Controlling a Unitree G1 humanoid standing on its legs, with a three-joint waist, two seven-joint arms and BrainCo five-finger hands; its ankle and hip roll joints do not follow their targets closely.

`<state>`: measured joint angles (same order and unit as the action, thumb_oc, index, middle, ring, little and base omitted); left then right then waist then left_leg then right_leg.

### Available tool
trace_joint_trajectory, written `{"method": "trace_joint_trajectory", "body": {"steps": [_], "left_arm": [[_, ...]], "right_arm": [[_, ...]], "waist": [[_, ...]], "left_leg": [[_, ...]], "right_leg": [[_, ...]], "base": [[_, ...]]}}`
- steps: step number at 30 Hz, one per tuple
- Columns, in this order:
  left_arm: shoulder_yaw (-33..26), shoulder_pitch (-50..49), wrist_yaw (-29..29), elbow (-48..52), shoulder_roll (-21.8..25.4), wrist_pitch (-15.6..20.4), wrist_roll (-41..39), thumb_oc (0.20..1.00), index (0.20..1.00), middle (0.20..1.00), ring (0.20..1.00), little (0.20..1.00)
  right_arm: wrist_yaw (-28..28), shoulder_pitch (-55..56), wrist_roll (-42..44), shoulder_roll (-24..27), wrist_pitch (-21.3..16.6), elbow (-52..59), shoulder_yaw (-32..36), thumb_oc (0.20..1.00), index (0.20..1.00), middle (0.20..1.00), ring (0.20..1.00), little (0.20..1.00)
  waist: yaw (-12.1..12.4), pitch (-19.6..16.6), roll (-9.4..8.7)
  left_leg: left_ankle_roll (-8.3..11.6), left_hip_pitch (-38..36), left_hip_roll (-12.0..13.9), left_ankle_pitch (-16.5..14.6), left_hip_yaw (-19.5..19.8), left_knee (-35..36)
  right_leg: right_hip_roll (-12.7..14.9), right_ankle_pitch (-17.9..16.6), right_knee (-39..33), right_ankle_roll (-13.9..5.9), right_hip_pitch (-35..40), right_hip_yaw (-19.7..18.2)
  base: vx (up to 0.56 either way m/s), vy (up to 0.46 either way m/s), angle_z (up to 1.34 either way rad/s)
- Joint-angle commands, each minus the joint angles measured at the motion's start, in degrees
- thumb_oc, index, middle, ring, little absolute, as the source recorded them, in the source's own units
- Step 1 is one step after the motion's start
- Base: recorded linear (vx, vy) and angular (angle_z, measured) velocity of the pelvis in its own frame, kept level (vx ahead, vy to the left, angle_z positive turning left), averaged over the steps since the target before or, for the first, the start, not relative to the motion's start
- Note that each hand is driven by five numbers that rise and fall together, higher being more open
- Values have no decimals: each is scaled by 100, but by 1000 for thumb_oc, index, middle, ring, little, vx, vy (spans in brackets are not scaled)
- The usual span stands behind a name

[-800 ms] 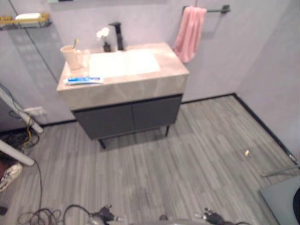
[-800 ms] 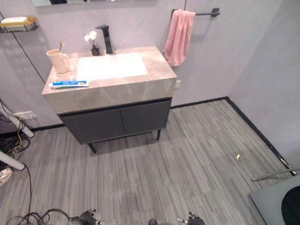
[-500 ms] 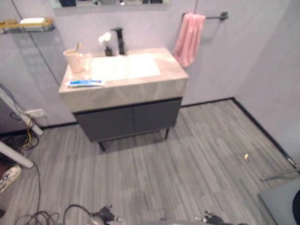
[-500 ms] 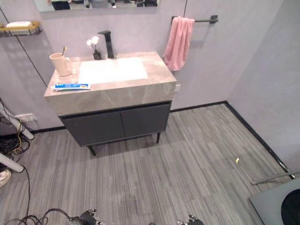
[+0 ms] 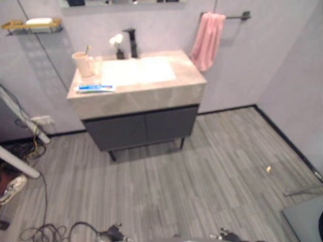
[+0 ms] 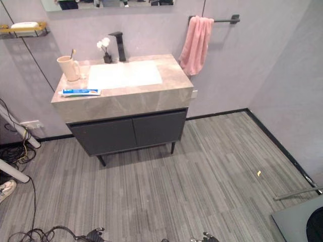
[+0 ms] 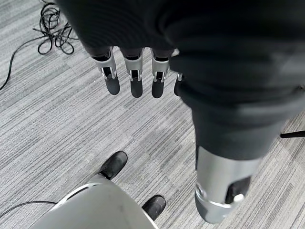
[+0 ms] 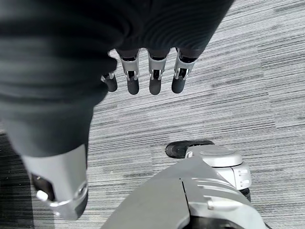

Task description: Put brush and paste in cup on sink, flatten towel.

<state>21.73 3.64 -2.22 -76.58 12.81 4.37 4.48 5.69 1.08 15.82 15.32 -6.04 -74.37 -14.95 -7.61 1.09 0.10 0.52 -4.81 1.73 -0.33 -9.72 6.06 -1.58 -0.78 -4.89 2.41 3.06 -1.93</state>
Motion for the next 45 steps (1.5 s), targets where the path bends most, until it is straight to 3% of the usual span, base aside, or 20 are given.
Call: {"method": "trace_joint_trajectory", "body": {"steps": [1, 14, 15, 18, 19, 21, 22, 23, 24, 25, 26, 27, 29, 33, 37, 45], "left_arm": [[218, 381, -9, -87, 111, 131, 289, 1000, 1000, 1000, 1000, 1000], [324, 446, -20, 53, 68, 152, 302, 1000, 1000, 1000, 1000, 1000], [409, 501, -27, 184, 96, 174, 347, 1000, 1000, 1000, 1000, 1000], [445, 526, -20, 259, 124, 181, 349, 1000, 1000, 1000, 1000, 1000], [482, 541, -11, 272, 139, 168, 384, 1000, 1000, 1000, 1000, 1000], [514, 547, 7, 243, 136, 152, 433, 1000, 1000, 1000, 1000, 1000], [588, 554, 50, 130, 151, 107, 588, 1000, 1000, 1000, 1000, 1000], [578, 550, 55, 55, 152, 92, 650, 1000, 1000, 1000, 1000, 1000], [553, 553, 70, 7, 141, 77, 656, 1000, 1000, 1000, 1000, 1000], [547, 631, 62, -18, 124, 89, 662, 1000, 1000, 1000, 1000, 1000], [563, 675, 50, -13, 120, 93, 668, 1000, 1000, 1000, 1000, 1000], [563, 675, 50, -13, 120, 93, 668, 1000, 1000, 1000, 1000, 1000], [584, 718, 48, 3, 74, 113, 608, 1000, 1000, 1000, 1000, 1000], [607, 804, 26, 109, -18, 125, 497, 1000, 1000, 1000, 1000, 1000], [614, 1004, -24, 351, -7, 198, 238, 1000, 1000, 1000, 1000, 1000], [655, 957, -11, 159, -40, 172, 319, 1000, 1000, 1000, 1000, 1000]], "right_arm": [[13, -425, 41, -5, -32, -300, 33, 1000, 1000, 1000, 1000, 1000], [-58, -541, -111, 111, -63, -232, 35, 1000, 1000, 1000, 1000, 1000], [-67, -585, -3, 129, -95, -129, 67, 1000, 1000, 1000, 1000, 1000], [-81, -621, 79, 137, -121, -74, 92, 1000, 1000, 1000, 1000, 1000], [-91, -645, 119, 132, -147, -31, 86, 1000, 1000, 1000, 1000, 1000], [-88, -647, 126, 133, -143, -60, 95, 1000, 1000, 1000, 1000, 1000], [-76, -645, 153, 133, -136, -145, 106, 1000, 1000, 1000, 1000, 1000], [-74, -613, 145, 142, -132, -169, 119, 1000, 1000, 1000, 1000, 1000], [-70, -582, 138, 147, -118, -194, 136, 1000, 1000, 1000, 1000, 1000], [-91, -532, 91, 160, -84, -286, 172, 1000, 1000, 1000, 1000, 1000], [-75, -476, 69, 163, -56, -333, 224, 1000, 1000, 1000, 1000, 1000], [-75, -476, 69, 163, -56, -333, 224, 1000, 1000, 1000, 1000, 1000], [-6, -228, -11, 175, -12, -495, 273, 1000, 1000, 1000, 1000, 1000], [80, -78, -80, 236, 14, -560, 244, 1000, 1000, 1000, 1000, 1000], [11, -94, 59, 361, -8, -503, 292, 1000, 1000, 1000, 1000, 1000], [2, -199, -42, 445, -23, -404, 194, 1000, 1000, 1000, 1000, 1000]], "waist": [[141, 324, 66], [177, 458, 267], [139, 584, 312], [111, 733, 299], [80, 918, 270], [64, 946, 261], [66, 962, 267], [62, 987, 297], [89, 979, 298], [73, 1032, 310], [36, 1032, 337], [35, 1034, 337], [-104, 1012, 353], [-251, 868, 406], [-343, 652, 428], [-385, 446, 379]], "left_leg": [[-473, -321, -441, -763, -485, -106], [-612, -217, -584, -804, -470, -106], [-657, -204, -578, -821, -519, -106], [-681, -207, -589, -819, -555, -106], [-688, -231, -597, -811, -627, -106], [-690, -234, -624, -817, -662, -106], [-646, -282, -619, -795, -754, -106], [-618, -320, -597, -789, -808, -106], [-604, -311, -592, -799, -856, -106], [-598, -285, -602, -836, -950, -106], [-585, -321, -606, -875, -937, -106], [-585, -324, -606, -875, -936, -106], [-476, -637, -575, -996, -779, -229], [-300, -740, -421, -823, -532, -376], [28, -624, -211, -388, -426, -796], [222, -843, -133, 44, -377, -747]], "right_leg": [[17, 379, 341, -602, 162, -194], [149, 360, 657, -776, -90, -114], [105, 344, 1443, -870, -523, -129], [66, 279, 2156, -961, -927, -139], [40, 268, 2838, -1035, -1345, 13], [38, 290, 3008, -1063, -1525, 46], [-186, 428, 2533, -1006, -1639, -62], [-229, 317, 1903, -978, -1557, -57], [-220, 154, 1435, -956, -1525, -99], [-129, -161, 622, -935, -1735, -358], [-79, -300, 271, -942, -1734, -578], [-78, -304, 262, -942, -1728, -577], [-166, -311, 486, -939, -1630, -982], [-287, -300, 577, -734, -1433, -764], [-301, -158, 260, -503, -1038, -448], [-522, 202, 507, -278, -861, -518]], "base": [[20, 94, -11], [19, 111, 0], [-35, 170, -16], [-40, 97, -31], [-22, 48, -11], [22, 29, -15], [102, -6, -17], [149, -17, -4], [149, -26, -6], [204, -43, -18], [158, -31, -19], [311, -105, -7], [428, -220, 20], [348, -263, 95], [302, -248, 56], [201, -143, -4]]}}
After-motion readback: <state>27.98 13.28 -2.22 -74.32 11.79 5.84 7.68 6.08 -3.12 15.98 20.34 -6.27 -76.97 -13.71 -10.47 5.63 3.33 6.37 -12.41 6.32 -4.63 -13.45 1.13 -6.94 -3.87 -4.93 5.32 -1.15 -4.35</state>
